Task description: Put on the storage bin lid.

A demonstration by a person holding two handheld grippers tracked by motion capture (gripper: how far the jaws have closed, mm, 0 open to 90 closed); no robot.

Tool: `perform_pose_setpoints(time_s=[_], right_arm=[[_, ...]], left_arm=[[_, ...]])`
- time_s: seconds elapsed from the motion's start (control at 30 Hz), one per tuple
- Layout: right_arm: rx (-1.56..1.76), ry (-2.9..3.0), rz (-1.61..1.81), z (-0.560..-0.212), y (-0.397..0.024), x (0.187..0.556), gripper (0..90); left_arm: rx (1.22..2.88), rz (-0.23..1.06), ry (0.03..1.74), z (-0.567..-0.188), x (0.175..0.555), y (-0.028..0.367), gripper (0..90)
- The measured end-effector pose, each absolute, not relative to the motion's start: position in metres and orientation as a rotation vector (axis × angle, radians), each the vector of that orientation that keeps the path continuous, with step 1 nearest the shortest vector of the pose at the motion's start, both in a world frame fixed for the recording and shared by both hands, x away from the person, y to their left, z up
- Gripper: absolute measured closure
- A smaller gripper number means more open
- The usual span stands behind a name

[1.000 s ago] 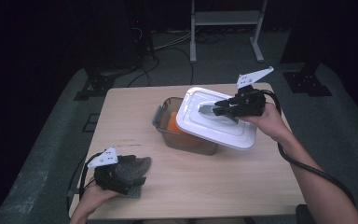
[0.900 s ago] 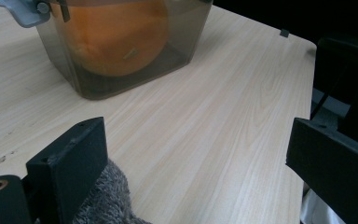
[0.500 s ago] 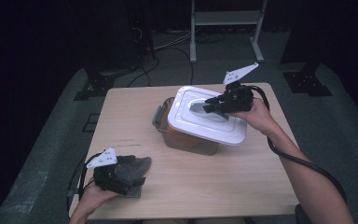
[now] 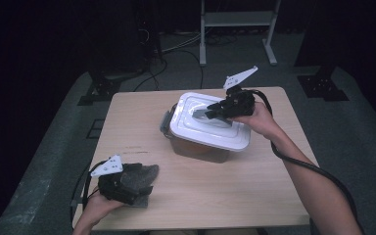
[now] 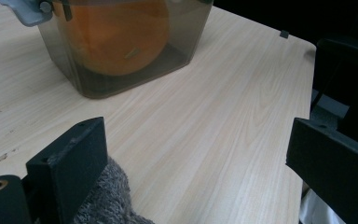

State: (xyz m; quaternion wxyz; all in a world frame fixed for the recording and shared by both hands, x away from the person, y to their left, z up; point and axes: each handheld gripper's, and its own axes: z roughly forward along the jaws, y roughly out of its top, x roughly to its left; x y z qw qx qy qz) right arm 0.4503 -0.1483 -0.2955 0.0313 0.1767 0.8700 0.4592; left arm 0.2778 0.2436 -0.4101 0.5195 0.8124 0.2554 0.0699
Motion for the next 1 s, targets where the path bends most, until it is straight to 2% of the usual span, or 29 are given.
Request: perform_pose_setpoints(time_s=[1.0], right_arm=[[0.562, 2.744, 1.401, -0.318, -0.125, 0.476, 66.7]], left_arm=[[1.944, 0.176, 0.612, -0.409, 0.277, 0.246, 4.7]])
